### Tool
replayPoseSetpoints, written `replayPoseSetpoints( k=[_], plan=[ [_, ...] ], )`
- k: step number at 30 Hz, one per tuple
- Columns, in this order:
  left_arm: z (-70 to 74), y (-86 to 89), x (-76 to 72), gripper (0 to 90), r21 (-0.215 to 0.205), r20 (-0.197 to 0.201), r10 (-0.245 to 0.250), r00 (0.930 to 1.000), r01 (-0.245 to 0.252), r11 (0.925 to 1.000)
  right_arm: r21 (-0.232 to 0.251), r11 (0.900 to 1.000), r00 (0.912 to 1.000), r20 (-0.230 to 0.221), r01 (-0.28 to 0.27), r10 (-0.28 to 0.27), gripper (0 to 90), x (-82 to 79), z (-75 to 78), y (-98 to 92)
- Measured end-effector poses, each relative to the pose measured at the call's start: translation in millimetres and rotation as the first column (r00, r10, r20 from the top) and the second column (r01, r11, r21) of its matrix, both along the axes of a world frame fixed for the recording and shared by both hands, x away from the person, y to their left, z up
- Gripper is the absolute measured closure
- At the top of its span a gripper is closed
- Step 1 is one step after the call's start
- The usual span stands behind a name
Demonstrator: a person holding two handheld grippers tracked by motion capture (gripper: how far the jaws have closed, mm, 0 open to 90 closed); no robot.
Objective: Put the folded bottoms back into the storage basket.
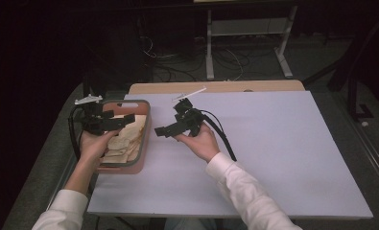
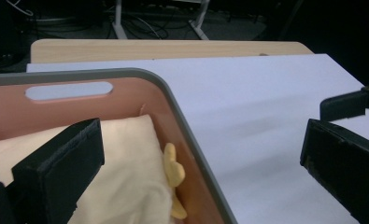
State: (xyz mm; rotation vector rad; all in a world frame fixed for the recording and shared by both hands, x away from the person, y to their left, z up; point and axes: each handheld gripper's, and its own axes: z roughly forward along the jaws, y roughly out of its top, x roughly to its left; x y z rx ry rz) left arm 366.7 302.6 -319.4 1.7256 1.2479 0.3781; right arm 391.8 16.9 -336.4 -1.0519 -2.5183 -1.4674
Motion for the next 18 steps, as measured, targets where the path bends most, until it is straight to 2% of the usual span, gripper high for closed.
replayPoseSetpoints(
  k=[12, 18],
  plan=[
    [-0.6, -21.3, -14.3, 0.0, -0.015, 0.041, -0.064, 0.9971, 0.065, 0.9978, 0.006, 0.999, 0.9991, 0.029, 0.031, -0.032, 0.0, -3.5, -4.6, -40.6],
    [-2.5, -29.8, -20.0, 0.0, -0.021, 0.054, -0.087, 0.9947, 0.089, 0.9958, 0.015, 0.999, 0.998, 0.045, 0.044, -0.044, 0.0, -6.0, -7.0, -54.0]
  ],
)
